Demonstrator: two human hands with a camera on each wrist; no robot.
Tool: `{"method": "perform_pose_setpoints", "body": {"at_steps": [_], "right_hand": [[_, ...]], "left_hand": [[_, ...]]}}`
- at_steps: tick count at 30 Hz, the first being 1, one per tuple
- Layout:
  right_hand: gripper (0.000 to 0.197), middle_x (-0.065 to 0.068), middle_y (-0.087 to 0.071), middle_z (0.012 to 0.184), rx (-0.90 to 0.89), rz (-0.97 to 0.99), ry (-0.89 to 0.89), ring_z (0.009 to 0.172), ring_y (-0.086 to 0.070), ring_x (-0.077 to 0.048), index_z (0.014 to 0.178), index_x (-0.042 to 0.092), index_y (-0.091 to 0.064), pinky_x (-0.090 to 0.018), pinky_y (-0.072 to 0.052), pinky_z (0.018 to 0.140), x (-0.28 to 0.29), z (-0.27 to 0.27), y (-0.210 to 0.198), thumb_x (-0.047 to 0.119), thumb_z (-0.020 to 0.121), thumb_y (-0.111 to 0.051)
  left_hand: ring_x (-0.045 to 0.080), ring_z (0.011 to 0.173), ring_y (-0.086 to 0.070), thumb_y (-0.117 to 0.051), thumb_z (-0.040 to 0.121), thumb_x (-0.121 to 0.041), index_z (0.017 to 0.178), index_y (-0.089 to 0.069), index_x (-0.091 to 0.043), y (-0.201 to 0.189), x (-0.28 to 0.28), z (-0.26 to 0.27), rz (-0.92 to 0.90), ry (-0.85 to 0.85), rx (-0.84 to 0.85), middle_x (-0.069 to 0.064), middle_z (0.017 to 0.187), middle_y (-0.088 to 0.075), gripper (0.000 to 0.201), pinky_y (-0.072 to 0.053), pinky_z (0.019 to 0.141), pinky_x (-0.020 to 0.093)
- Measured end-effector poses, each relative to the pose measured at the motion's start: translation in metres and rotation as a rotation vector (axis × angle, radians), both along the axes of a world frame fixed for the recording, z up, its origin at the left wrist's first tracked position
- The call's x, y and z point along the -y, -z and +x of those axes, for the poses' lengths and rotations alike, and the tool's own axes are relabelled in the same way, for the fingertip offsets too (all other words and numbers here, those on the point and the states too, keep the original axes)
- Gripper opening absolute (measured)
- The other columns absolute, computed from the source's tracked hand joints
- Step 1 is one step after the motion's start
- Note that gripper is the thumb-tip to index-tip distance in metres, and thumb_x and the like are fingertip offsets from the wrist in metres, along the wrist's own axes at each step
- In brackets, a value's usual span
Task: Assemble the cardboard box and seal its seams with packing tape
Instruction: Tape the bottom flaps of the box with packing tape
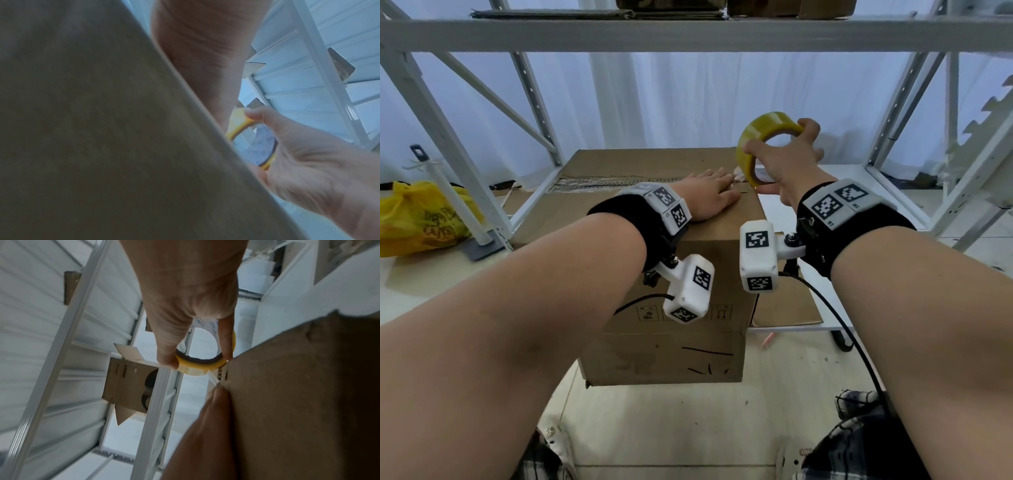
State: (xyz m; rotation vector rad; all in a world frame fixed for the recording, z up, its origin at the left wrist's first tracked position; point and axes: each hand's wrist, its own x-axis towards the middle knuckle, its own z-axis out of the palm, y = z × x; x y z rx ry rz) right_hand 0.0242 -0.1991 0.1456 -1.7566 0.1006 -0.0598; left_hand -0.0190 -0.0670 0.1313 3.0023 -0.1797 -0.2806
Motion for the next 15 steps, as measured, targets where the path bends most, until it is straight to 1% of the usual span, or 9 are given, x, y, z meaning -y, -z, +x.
{"method": "perform_pose_setpoints", "body": {"at_steps": [3, 7, 9, 11, 13, 15], "right_hand": [[0.083, -0.006, -0.021, 0.127, -0.037, 0.085, -0.014, 0.108, -0.04, -0.031, 0.134, 0.033, -0.021, -0.044, -0.06, 0.061, 0.004, -0.003, 0.0, 0.026, 0.073, -0.077], [0.082, -0.006, -0.023, 0.125, -0.047, 0.099, -0.033, 0.108, -0.044, -0.033, 0.133, 0.032, -0.022, -0.044, -0.06, 0.062, 0.004, -0.004, 0.0, 0.027, 0.073, -0.077], [0.084, -0.007, -0.025, 0.128, -0.048, 0.046, -0.027, 0.107, -0.045, -0.033, 0.133, 0.032, -0.022, -0.044, -0.06, 0.067, 0.004, -0.002, 0.001, 0.033, 0.071, -0.078], [0.085, -0.007, -0.029, 0.132, -0.074, 0.024, -0.021, 0.108, -0.045, -0.032, 0.132, 0.034, -0.021, -0.046, -0.058, 0.074, 0.005, 0.001, 0.001, 0.047, 0.069, -0.076], [0.078, -0.005, -0.033, 0.128, -0.109, 0.092, -0.015, 0.11, -0.044, -0.031, 0.13, 0.035, -0.022, -0.051, -0.053, 0.083, 0.006, 0.004, -0.002, 0.06, 0.072, -0.068], [0.067, -0.002, -0.034, 0.12, -0.114, 0.17, -0.006, 0.11, -0.042, -0.029, 0.127, 0.032, -0.026, -0.054, -0.048, 0.089, 0.01, 0.009, -0.004, 0.06, 0.079, -0.062]], "left_hand": [[0.018, 0.147, -0.002, -0.018, 0.103, -0.042, 0.152, -0.009, -0.018, -0.004, -0.02, -0.01, -0.018, -0.012, -0.018, 0.001, 0.16, -0.002, 0.056, -0.002, 0.117, 0.035], [0.018, 0.147, -0.005, -0.019, 0.104, -0.039, 0.152, -0.011, -0.015, -0.006, -0.034, -0.019, -0.004, -0.045, -0.008, 0.001, 0.16, -0.004, 0.055, -0.004, 0.117, 0.032], [0.019, 0.146, -0.007, -0.02, 0.104, -0.038, 0.152, -0.013, -0.013, -0.007, -0.03, -0.021, 0.012, -0.05, 0.013, 0.003, 0.16, -0.006, 0.054, -0.006, 0.117, 0.033], [0.02, 0.146, -0.009, -0.021, 0.104, -0.036, 0.151, -0.015, -0.01, -0.006, -0.021, -0.018, 0.015, -0.041, 0.035, 0.006, 0.159, -0.008, 0.054, -0.007, 0.116, 0.033], [0.018, 0.147, -0.005, -0.02, 0.104, -0.036, 0.151, -0.011, -0.011, -0.004, -0.012, -0.012, 0.007, -0.026, 0.03, 0.006, 0.16, -0.004, 0.055, -0.005, 0.117, 0.032], [0.015, 0.147, 0.0, -0.018, 0.103, -0.039, 0.152, -0.005, -0.013, -0.002, -0.008, -0.005, 0.003, -0.018, 0.013, 0.004, 0.16, 0.001, 0.057, -0.001, 0.118, 0.032]]}}
